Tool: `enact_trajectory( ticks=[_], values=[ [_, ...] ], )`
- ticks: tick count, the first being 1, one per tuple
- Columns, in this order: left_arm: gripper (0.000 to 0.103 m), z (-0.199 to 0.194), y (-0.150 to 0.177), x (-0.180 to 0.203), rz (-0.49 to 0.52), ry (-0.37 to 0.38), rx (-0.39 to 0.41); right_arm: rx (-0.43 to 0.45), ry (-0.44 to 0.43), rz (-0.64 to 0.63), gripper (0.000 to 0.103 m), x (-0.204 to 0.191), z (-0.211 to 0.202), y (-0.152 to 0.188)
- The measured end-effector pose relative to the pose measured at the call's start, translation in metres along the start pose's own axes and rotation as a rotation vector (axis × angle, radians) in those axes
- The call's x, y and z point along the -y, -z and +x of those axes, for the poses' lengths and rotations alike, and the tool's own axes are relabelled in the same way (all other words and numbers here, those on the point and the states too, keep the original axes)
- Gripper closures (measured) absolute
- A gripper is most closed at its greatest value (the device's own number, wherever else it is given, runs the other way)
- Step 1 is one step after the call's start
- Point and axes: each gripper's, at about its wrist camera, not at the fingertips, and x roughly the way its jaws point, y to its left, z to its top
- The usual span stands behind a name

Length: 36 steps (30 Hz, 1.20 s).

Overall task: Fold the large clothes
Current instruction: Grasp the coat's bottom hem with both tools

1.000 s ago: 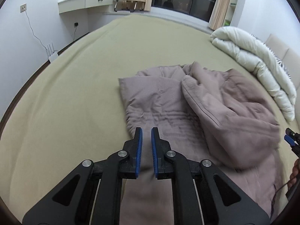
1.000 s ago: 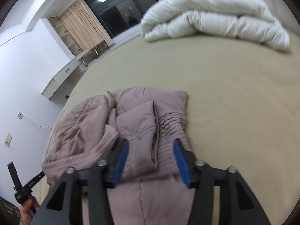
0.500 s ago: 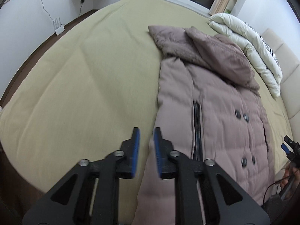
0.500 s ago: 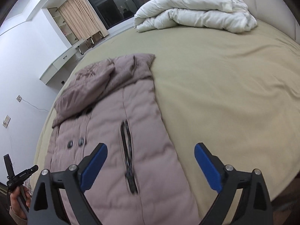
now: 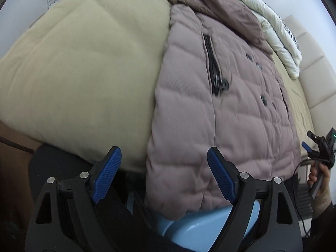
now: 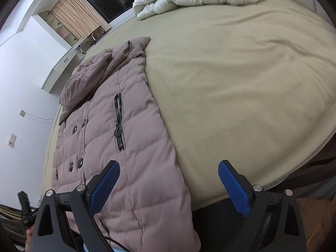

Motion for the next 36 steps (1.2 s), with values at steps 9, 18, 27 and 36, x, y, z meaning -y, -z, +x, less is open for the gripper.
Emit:
enact_trajectory(
  ticks=[9,18,27,36],
  values=[
    [0.019,0.038,0.021,-0.019,-0.03,0.086,-0.133,-0.121,-0.096,0.056,0.008,0.023,0.012,0.026],
    [0.021,0.042,0.017,-0.023,-0.033,0.122,-0.137,-0.233,-0.142,0.031,0.024,0.025,0.018,0.042],
    [0.024,0.047,0.016,-0.021,-0.047,0.142,-0.159,-0.285,-0.195,0.015,0.037,0.021,0.029,0.054],
    [0.056,0.048,0.012,-0.022,-0.035,0.182,-0.143,-0.276,-0.23,0.03,0.061,0.025,0.025,0.055]
  ],
)
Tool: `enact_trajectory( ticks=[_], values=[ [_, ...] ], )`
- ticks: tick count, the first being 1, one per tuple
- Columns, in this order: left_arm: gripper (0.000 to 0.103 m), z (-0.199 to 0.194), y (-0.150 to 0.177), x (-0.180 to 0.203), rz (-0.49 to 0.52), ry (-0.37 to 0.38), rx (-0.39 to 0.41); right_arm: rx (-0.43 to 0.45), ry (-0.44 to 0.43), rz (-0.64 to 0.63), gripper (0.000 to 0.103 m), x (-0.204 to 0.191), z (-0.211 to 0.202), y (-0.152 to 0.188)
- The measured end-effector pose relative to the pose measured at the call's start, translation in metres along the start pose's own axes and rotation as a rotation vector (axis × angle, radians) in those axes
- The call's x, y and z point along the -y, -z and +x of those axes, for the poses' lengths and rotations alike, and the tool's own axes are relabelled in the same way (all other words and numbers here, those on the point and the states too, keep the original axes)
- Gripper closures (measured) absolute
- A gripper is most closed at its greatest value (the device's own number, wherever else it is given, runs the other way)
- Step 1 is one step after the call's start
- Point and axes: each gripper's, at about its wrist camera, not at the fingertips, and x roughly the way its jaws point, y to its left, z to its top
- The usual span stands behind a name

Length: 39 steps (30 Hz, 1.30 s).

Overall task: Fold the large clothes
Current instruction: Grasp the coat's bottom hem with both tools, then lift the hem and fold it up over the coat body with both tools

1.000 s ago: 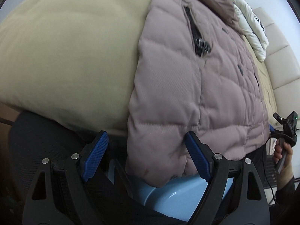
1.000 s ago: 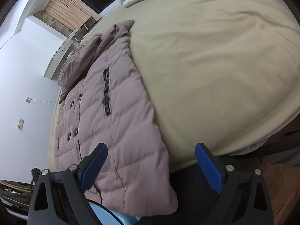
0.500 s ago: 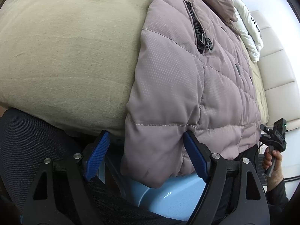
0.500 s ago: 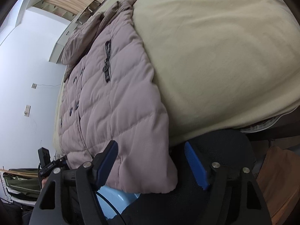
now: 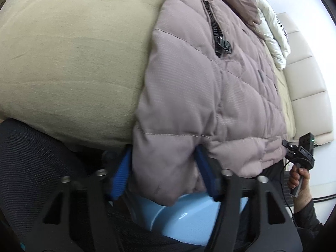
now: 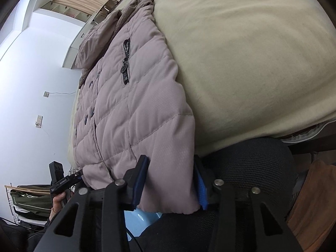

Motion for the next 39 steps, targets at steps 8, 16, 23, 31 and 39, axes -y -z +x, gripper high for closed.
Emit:
enact_trajectory(
  ticks=[8,16,23,31,39],
  values=[
    [0.087,-0.014,0.003,0.012,0.014,-0.022,0.011,0.012,-0.009,-0.038,0.083,-0.009,-0.001,0.002],
    [0.097,-0.036,0.009,0.038,0.102,-0.096,0.043,0.06,0.022,-0.117,0.092,-0.031,-0.009,0.005],
    [0.098,-0.061,0.009,0.064,0.166,-0.184,0.095,0.127,0.058,-0.187,0.094,-0.054,-0.025,0.004],
    [0.099,-0.092,-0.009,0.092,0.21,-0.254,0.124,0.213,0.093,-0.313,0.095,-0.098,-0.041,-0.013],
    [0.099,-0.133,-0.046,0.111,0.233,-0.258,0.227,0.308,0.086,-0.452,0.095,-0.157,-0.059,-0.044]
  ],
)
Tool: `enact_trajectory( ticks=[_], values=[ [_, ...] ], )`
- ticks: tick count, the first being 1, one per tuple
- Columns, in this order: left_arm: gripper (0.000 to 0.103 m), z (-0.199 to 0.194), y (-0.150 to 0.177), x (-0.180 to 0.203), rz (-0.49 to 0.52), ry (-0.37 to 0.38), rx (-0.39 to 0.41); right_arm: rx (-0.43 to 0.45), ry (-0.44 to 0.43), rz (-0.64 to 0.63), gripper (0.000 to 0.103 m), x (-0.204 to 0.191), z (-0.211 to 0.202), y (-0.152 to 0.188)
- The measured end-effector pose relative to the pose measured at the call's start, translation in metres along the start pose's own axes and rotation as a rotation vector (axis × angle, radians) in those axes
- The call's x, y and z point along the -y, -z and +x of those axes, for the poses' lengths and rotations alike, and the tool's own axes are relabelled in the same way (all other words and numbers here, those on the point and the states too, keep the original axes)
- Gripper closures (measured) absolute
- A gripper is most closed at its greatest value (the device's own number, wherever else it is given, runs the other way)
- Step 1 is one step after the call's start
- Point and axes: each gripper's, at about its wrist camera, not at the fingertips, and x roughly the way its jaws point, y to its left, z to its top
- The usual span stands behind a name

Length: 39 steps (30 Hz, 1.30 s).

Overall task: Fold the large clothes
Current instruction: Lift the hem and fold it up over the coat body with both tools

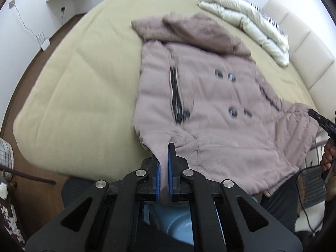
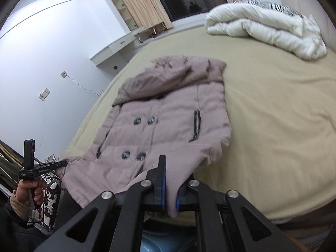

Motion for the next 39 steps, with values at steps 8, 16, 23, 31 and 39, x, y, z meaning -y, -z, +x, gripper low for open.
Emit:
enact_trajectory(
  ticks=[8,16,23,31,39],
  values=[
    [0.099,-0.023,-0.098,-0.005,0.01,0.015,0.167,0.131,-0.011,-0.08,0.096,-0.018,0.019,-0.092],
    [0.099,-0.005,-0.246,-0.008,0.023,0.028,0.253,0.251,-0.022,-0.035,0.096,-0.007,0.065,-0.217],
    [0.099,0.05,-0.387,-0.026,-0.041,0.035,0.277,0.26,0.031,0.08,0.096,0.027,0.145,-0.312],
    [0.097,0.162,-0.472,-0.066,-0.2,-0.017,0.173,0.097,0.22,0.248,0.045,0.1,0.277,-0.347],
    [0.097,0.164,-0.443,-0.04,-0.087,-0.097,0.248,0.124,0.181,0.132,0.021,0.068,0.26,-0.308]
  ],
)
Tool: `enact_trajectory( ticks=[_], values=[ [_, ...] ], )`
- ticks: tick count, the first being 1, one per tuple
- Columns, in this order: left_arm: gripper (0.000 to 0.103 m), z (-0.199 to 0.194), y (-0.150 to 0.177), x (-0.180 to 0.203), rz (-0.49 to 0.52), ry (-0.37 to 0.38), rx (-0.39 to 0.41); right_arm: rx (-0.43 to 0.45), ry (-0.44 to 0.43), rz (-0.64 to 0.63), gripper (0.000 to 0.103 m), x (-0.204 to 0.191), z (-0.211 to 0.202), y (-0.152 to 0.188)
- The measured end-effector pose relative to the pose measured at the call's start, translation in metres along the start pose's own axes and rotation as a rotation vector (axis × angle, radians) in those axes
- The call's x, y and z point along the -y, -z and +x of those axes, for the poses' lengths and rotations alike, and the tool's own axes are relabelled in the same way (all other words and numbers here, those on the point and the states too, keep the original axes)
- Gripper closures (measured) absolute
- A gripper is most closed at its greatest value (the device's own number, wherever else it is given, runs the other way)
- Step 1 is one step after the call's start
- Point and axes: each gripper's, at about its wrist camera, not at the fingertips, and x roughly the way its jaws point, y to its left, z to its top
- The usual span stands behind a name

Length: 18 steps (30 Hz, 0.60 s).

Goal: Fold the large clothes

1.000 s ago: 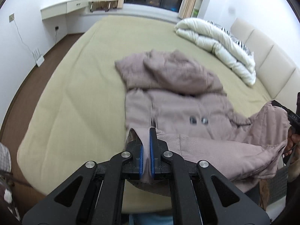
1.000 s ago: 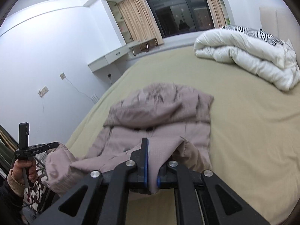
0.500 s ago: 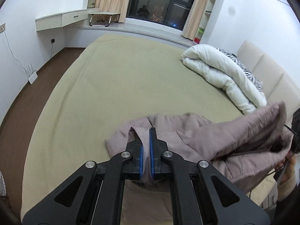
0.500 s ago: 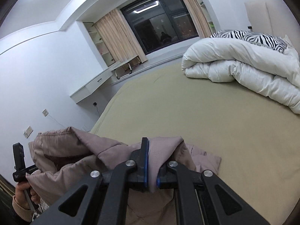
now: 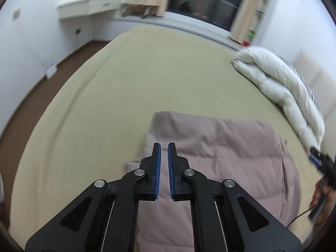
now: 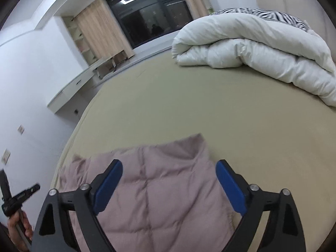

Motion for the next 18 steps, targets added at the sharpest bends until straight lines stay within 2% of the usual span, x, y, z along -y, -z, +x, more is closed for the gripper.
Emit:
enact_trajectory(
  ticks=[1,4,6,8,11,14,18],
  values=[
    [0.097,-0.004,0.009,0.018,0.056,0.001,0.014,-0.031,-0.025,-0.052,0.029,-0.016,0.0,0.006],
    [0.097,0.007,0.024,0.068,0.183,0.008,0.02,-0.094,-0.058,-0.269,0.042,-0.086,0.004,0.032],
    [0.097,0.018,0.036,0.097,0.245,0.016,0.01,-0.132,-0.076,-0.365,0.047,-0.121,0.017,0.044],
    [0.097,0.034,0.041,0.117,0.28,0.008,0.0,-0.151,-0.054,-0.423,0.05,-0.141,0.035,0.051],
    [0.097,0.061,0.041,0.13,0.292,-0.033,-0.016,-0.224,-0.018,-0.363,0.057,-0.14,0.079,0.045],
    [0.097,0.101,0.034,0.125,0.283,-0.077,-0.06,-0.279,-0.013,-0.263,0.061,-0.122,0.121,0.031],
    [0.097,0.142,0.026,0.119,0.27,-0.12,-0.075,-0.281,0.012,-0.271,0.062,-0.125,0.148,0.024]
  ],
)
